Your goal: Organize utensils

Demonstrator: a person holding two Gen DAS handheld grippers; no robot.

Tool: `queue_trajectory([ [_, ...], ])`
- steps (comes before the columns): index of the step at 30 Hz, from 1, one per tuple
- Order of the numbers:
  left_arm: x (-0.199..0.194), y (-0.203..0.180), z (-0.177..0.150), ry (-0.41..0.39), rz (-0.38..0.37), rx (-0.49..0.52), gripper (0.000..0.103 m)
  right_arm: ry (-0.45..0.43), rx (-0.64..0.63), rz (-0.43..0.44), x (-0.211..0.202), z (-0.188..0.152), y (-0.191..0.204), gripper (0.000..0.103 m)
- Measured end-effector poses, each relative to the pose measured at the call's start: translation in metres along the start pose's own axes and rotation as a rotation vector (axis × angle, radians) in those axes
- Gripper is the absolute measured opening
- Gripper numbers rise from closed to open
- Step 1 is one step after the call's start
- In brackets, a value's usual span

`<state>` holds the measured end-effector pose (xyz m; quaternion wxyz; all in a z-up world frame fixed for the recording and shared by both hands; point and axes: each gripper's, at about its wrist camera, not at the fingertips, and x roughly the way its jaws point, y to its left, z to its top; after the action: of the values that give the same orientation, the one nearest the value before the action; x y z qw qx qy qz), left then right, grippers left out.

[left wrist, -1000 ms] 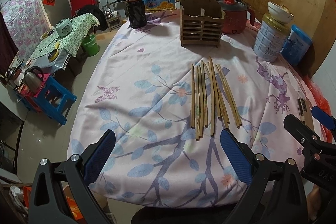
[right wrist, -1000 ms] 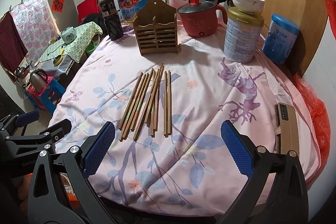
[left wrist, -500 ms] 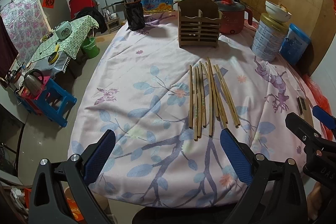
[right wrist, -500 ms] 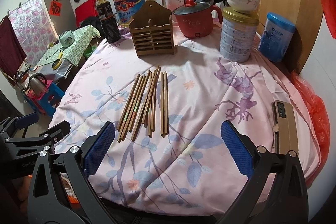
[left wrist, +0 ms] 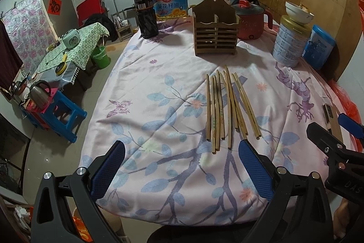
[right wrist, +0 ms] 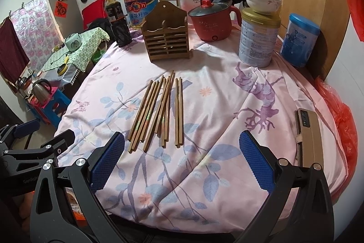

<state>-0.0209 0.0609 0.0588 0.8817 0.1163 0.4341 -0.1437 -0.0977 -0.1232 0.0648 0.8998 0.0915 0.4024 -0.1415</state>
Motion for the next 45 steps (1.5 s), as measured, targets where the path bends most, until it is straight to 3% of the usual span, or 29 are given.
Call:
queue_trajectory([
  [45,-0.0073,0.0041,0.0014,-0.023,0.021,-0.001,0.098,0.011,0.018,0.001,0.0005,-0.0064,0.0026,0.097],
])
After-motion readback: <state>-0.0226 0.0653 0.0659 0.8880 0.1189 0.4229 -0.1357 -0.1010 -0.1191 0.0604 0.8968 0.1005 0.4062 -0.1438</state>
